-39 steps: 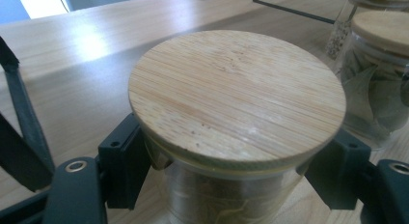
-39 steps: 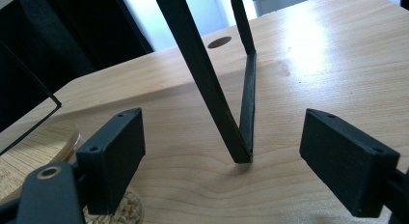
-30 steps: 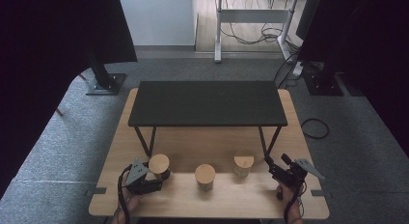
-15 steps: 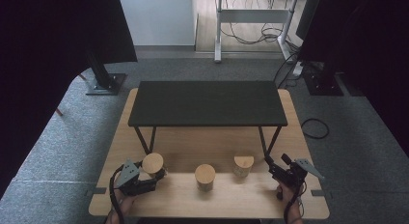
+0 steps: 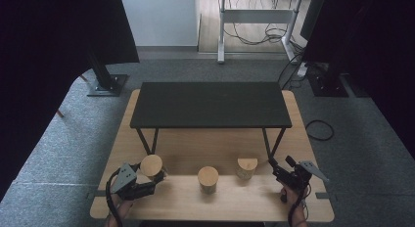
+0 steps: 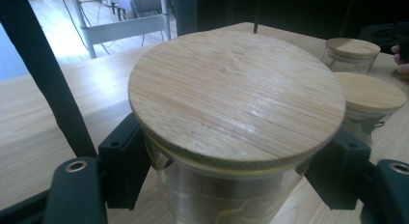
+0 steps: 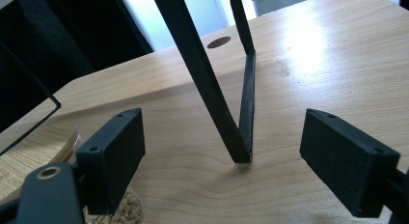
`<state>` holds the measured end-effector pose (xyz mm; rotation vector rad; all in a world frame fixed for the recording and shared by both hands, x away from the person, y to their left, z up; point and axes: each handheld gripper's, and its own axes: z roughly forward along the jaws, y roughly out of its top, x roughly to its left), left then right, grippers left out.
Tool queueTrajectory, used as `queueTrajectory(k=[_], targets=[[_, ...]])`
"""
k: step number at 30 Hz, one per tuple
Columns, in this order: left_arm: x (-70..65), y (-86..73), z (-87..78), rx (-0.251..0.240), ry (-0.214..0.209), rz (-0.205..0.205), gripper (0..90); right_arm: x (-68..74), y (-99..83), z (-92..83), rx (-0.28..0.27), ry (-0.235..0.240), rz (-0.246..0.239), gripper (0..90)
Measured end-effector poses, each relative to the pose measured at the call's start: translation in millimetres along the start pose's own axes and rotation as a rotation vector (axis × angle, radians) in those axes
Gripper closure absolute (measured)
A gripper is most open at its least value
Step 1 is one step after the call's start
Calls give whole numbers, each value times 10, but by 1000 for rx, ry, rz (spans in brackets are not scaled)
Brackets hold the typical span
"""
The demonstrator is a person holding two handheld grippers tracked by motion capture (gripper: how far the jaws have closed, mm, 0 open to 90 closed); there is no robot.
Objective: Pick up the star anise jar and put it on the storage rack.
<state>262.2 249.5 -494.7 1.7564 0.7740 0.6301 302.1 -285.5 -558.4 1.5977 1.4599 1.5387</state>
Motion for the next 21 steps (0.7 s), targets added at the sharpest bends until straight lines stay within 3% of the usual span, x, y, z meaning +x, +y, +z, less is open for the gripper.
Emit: queueTrajectory(k=[7,13,21], targets=[[-10,55,-38,-15,-2,-3,255,1,0,0,0,-1,1,155],[-73,108,-34,-7,-10,21,255,-3,-2,-5,-5,-3,4,154],[-155,225,-65,-32,-8,54,255,-11,-3,-11,-10,-3,14,151]])
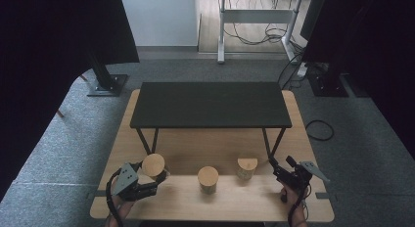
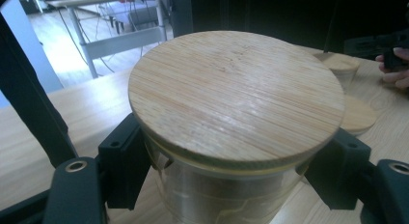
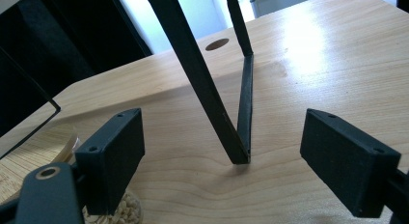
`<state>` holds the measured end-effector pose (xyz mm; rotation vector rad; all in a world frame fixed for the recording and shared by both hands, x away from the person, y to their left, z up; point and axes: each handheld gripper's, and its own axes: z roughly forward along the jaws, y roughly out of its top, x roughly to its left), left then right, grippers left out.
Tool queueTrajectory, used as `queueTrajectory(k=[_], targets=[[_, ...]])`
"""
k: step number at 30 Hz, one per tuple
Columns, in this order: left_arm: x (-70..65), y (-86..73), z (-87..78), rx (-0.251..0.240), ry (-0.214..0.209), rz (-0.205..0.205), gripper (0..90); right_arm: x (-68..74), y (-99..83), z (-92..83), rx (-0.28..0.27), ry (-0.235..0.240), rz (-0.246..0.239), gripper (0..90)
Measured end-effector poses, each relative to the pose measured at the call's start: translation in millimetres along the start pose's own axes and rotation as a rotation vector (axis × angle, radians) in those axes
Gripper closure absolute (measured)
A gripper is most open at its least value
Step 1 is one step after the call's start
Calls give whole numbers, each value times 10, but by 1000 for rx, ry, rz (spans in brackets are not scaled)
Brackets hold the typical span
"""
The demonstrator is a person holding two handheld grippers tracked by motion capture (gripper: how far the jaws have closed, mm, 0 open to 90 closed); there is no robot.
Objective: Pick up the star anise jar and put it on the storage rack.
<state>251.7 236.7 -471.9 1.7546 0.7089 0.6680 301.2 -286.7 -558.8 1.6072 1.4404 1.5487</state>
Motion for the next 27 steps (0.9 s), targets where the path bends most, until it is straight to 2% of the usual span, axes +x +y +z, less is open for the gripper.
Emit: queueTrajectory(k=[6,12,21,27], targets=[[6,45,-23,-3,3,1,255,1,0,0,1,2,-1,150],[16,135,-34,0,5,20,255,0,-1,-3,-3,1,0,148],[69,258,-65,-11,20,-7,255,1,-3,-5,-1,4,2,148],[86,326,-70,-10,15,-6,255,1,-3,-6,0,3,3,147]])
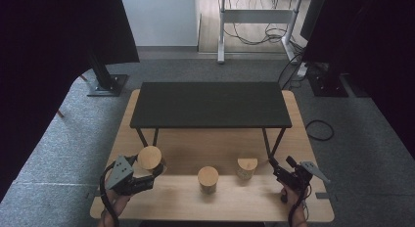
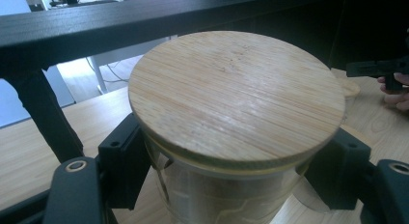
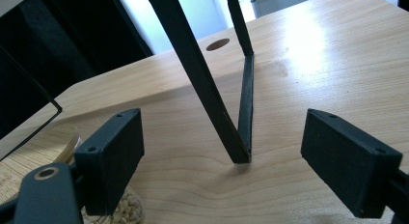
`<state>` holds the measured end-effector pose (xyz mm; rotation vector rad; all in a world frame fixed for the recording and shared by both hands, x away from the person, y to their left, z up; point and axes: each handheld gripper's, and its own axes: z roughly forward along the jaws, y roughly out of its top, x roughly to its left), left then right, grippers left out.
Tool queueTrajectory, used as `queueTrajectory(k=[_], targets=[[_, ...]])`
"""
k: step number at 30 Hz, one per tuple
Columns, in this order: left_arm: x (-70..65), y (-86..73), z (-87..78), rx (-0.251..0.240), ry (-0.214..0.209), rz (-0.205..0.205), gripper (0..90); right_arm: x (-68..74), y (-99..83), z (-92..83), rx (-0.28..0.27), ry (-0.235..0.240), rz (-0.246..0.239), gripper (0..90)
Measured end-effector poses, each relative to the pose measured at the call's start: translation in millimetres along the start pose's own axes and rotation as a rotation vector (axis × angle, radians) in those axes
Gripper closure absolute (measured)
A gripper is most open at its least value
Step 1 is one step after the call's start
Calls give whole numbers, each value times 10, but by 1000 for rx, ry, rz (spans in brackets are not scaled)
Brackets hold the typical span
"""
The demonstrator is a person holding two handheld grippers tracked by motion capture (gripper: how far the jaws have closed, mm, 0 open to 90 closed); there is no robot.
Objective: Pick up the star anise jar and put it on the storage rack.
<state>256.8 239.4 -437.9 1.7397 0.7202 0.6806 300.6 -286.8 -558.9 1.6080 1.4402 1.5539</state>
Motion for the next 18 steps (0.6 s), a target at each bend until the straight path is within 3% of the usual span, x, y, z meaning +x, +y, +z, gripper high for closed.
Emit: queueTrajectory(k=[18], targets=[[46,201,-11,-7,5,8,255,-4,1,2,4,6,1,144]])
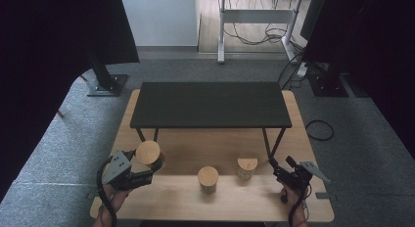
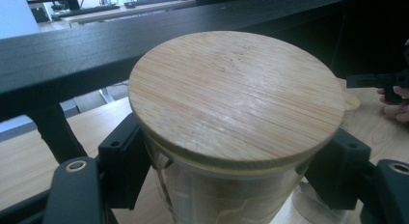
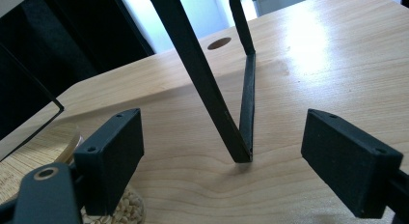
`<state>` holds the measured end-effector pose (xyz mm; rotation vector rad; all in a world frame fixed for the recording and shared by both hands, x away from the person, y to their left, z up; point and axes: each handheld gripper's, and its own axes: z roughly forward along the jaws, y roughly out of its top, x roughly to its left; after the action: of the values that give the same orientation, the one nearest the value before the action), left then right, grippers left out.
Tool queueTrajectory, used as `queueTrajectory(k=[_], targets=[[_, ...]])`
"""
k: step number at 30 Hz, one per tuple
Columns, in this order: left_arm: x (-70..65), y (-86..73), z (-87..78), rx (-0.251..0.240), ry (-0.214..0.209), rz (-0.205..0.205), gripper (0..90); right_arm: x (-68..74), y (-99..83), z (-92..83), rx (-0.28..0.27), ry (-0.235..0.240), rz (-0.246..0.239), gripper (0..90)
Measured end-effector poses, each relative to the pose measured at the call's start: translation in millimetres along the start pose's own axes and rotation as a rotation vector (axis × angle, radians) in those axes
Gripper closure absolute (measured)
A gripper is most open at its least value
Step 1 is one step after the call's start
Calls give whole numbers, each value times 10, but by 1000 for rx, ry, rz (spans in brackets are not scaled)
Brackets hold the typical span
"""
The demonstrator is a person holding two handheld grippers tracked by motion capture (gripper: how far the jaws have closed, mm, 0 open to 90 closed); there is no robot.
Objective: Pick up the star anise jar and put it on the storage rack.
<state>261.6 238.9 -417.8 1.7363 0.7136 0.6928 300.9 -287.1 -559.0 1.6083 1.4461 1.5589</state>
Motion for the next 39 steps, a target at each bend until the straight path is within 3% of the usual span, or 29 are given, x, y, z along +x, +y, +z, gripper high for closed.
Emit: queueTrajectory(k=[39], targets=[[136,272,-2,-12,14,9,255,2,0,0,3,4,-2,143]])
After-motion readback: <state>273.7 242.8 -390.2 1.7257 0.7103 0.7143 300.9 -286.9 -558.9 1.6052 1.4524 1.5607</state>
